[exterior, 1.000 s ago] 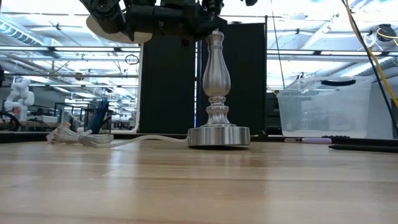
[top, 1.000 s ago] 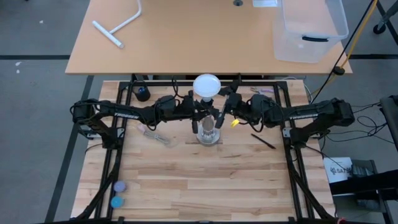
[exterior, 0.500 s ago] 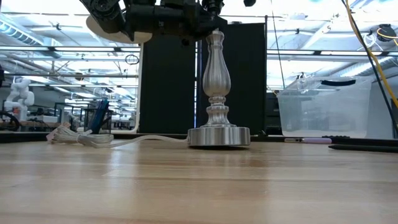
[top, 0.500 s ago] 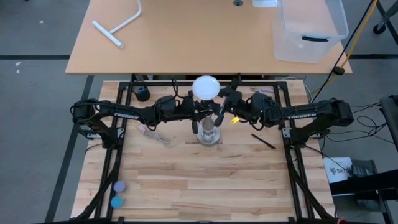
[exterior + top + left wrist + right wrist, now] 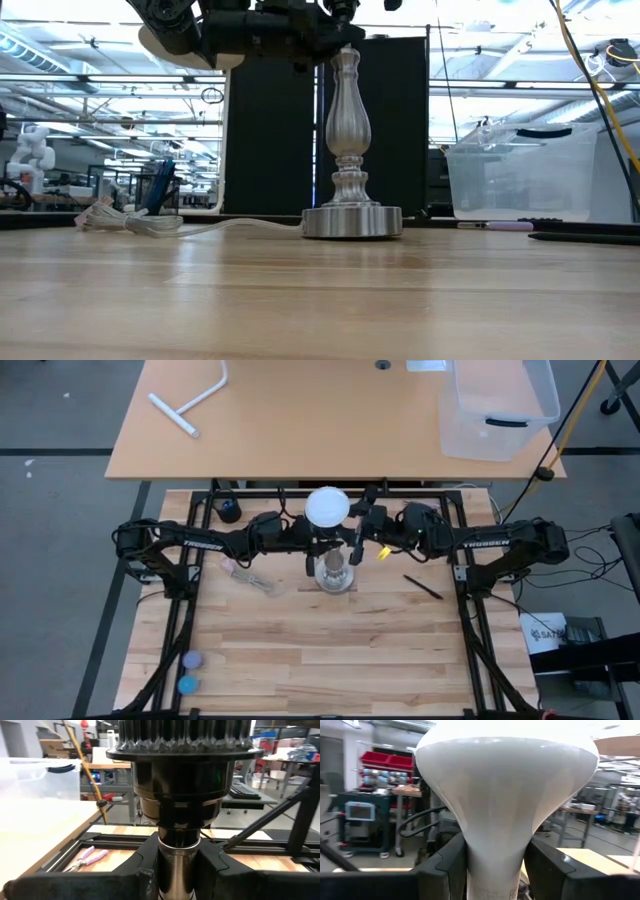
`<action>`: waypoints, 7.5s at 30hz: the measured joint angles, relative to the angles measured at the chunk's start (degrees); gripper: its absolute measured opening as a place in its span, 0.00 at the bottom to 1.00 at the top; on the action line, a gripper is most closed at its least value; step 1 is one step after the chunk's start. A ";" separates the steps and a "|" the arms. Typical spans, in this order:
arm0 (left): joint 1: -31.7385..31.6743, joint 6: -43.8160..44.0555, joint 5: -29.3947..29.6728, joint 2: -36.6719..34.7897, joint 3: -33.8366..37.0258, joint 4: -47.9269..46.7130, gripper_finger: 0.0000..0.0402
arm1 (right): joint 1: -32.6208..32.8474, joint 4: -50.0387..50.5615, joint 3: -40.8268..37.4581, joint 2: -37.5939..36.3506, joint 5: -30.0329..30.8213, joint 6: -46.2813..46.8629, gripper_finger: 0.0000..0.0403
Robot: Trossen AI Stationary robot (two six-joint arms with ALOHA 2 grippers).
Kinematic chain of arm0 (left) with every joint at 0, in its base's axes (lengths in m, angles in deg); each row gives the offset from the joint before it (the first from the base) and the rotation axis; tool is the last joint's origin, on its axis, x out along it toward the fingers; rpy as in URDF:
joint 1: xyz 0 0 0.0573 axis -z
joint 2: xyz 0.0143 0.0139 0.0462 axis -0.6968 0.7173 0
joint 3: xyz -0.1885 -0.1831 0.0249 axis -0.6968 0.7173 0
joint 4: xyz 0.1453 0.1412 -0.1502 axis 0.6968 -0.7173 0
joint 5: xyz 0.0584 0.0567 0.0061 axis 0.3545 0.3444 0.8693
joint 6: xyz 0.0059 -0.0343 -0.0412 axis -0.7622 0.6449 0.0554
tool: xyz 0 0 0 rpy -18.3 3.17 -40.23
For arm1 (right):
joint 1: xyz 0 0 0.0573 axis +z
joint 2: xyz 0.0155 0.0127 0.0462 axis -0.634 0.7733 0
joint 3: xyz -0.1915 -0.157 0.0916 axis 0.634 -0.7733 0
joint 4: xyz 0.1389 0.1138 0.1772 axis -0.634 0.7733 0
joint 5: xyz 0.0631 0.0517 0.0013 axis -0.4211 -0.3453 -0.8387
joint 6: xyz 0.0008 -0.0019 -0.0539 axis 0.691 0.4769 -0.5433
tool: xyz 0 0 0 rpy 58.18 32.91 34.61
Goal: Screw lightbulb
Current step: Remove the lightbulb from the lamp
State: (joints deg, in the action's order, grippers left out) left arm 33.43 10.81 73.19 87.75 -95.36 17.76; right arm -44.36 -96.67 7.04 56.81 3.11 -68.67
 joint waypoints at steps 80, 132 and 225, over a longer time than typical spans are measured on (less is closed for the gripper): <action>-0.22 -2.00 -5.50 -0.09 -0.24 -1.61 0.18 | -2.48 25.94 1.31 -10.71 -9.98 -5.03 0.78; -0.57 -5.37 -11.13 -0.09 -0.27 -0.99 0.18 | -6.33 1.20 1.29 1.65 -23.12 3.87 0.38; -2.13 -1.30 -12.61 -8.52 0.24 -0.71 0.66 | -11.06 17.69 -34.03 -1.85 -4.25 22.43 0.38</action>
State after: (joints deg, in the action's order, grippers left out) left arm 31.29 9.51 60.57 79.23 -95.11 17.05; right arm -55.42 -78.98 -26.99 54.96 -1.14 -46.24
